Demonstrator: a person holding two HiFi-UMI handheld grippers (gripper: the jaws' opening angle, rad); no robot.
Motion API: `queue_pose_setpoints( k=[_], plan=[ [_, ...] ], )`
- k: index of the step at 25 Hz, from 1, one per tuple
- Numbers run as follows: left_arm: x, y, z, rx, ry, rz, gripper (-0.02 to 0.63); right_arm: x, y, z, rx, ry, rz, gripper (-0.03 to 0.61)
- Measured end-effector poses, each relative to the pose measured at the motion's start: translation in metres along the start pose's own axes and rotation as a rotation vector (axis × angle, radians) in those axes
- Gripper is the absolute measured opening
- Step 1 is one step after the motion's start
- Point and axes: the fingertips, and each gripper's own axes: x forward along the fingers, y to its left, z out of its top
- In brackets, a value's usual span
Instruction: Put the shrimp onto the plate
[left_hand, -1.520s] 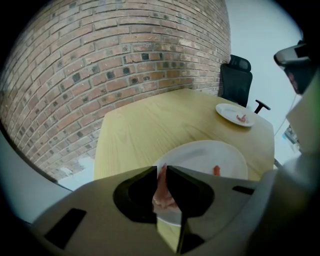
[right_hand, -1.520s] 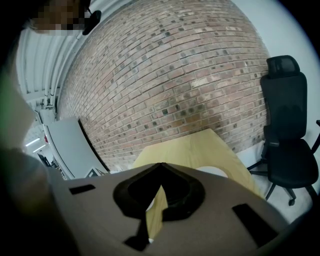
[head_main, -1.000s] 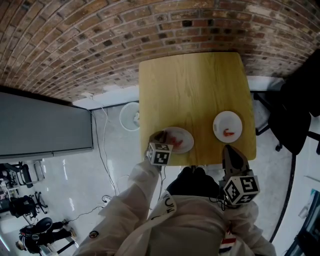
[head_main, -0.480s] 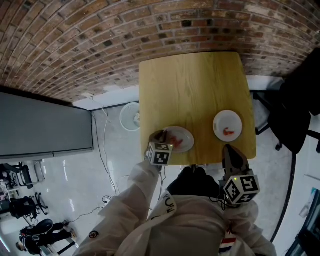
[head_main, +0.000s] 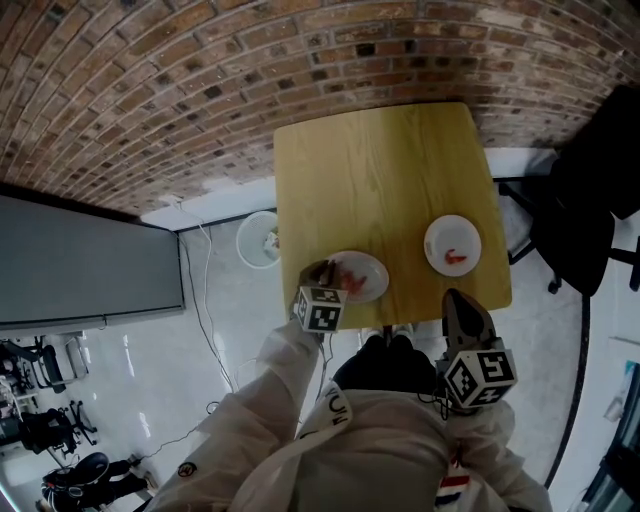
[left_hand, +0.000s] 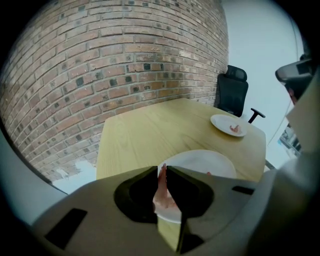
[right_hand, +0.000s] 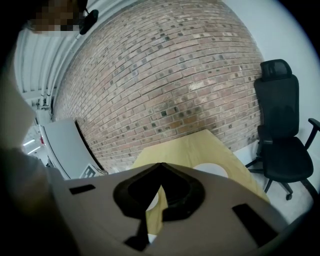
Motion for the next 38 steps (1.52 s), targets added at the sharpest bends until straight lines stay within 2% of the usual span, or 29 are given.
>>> queue_pose_setpoints(
  k=[13,27,38],
  plan=[
    [-0.01,-0.008,0.018,0.07,-0.037,-0.022,0.061,-0.014,0.007,0.007,0.003,-0.041,-0.028,0.023],
    [-0.002,-0.042,0.047,0.074,-0.035,0.006,0.061,-0.012,-0.035,0.026,0.009,-0.039,0.02,0.023],
    [0.01,-0.092,0.079,0.09,-0.042,0.005,0.061,-0.023,-0.087,0.038,0.015,-0.036,0.026,0.023]
  ],
)
